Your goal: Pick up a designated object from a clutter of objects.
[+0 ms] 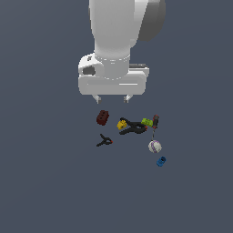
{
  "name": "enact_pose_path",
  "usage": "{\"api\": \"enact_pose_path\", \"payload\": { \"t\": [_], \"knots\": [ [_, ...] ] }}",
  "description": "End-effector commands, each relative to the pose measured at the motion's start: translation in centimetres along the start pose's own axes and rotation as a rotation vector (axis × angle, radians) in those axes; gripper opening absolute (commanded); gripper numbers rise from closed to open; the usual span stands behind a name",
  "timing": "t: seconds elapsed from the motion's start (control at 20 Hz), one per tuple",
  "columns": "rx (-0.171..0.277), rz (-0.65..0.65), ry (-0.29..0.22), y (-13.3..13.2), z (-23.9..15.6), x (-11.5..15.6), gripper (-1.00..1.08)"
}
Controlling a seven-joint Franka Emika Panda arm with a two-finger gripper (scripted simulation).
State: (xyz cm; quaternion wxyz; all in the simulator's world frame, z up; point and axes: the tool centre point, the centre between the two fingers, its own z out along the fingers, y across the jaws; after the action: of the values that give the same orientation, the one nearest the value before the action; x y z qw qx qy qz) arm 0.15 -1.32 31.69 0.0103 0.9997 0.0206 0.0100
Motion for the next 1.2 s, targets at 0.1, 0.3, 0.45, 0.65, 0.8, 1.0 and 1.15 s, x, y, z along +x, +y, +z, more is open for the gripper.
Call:
{"api": "enact_pose_path", "payload": {
  "t": [0.1,0.3,0.45,0.65,0.8,1.0,1.15],
  "knots": [
    [0.001,0.004,0.001,0.2,-0.1,0.0,1.0],
    [0.007,0.032,0.007,1.6,-0.7,-0.2,1.0],
    [0.011,0.05,0.012,2.6,-1.1,-0.4,1.0],
    [0.012,0.051,0.012,2.7,-1.1,-0.4,1.0],
    [0.013,0.059,0.012,2.4,-0.9,-0.1,1.0],
    [0.018,0.081,0.01,1.6,-0.2,0.8,1.0],
    [0.022,0.106,0.008,0.7,0.6,1.8,1.0]
  ]
}}
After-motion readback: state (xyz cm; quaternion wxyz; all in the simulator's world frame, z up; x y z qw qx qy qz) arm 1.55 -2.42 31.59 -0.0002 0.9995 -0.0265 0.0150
